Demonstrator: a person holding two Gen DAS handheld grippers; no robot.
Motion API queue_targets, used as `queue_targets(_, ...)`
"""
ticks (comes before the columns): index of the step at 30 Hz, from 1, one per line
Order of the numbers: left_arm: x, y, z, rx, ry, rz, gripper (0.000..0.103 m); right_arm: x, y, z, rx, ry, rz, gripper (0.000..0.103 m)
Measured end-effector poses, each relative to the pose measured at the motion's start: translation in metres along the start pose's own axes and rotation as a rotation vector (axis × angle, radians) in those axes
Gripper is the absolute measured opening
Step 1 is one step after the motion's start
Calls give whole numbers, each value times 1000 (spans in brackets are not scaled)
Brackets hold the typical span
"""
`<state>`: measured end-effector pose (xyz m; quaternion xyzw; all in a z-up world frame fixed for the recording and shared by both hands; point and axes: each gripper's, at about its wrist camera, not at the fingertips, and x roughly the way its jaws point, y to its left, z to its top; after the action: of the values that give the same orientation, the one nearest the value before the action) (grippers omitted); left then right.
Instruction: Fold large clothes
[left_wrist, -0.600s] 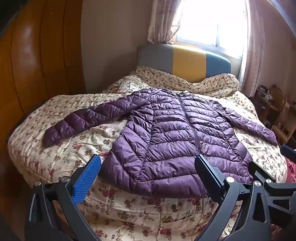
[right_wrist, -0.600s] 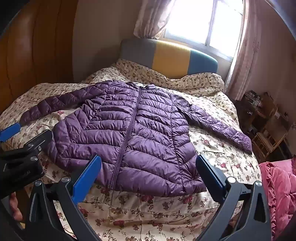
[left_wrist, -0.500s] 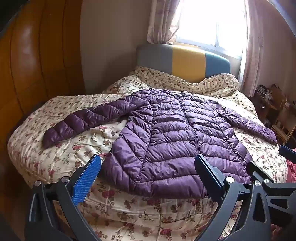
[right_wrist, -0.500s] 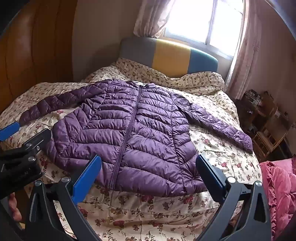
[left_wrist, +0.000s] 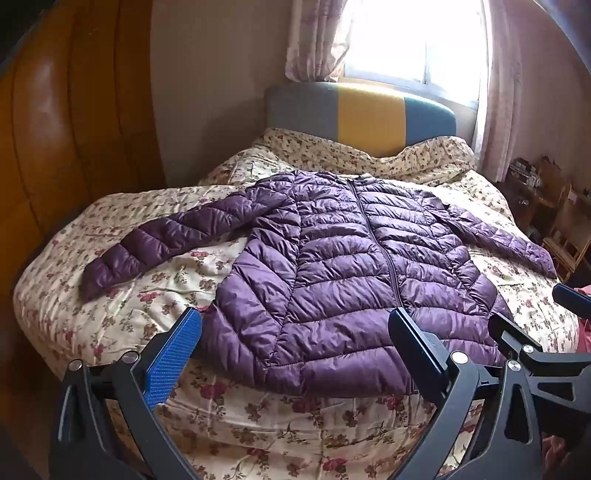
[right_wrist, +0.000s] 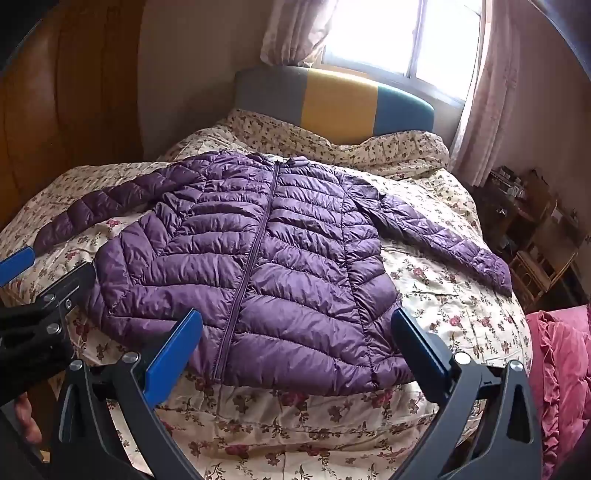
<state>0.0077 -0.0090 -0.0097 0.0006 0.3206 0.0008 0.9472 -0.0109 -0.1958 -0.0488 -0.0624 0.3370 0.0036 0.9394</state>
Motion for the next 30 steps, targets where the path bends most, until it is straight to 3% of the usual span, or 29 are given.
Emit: queue_targets(30,14,0,-2,10,36,-4,100,22,-1,-1,20,34,9,101)
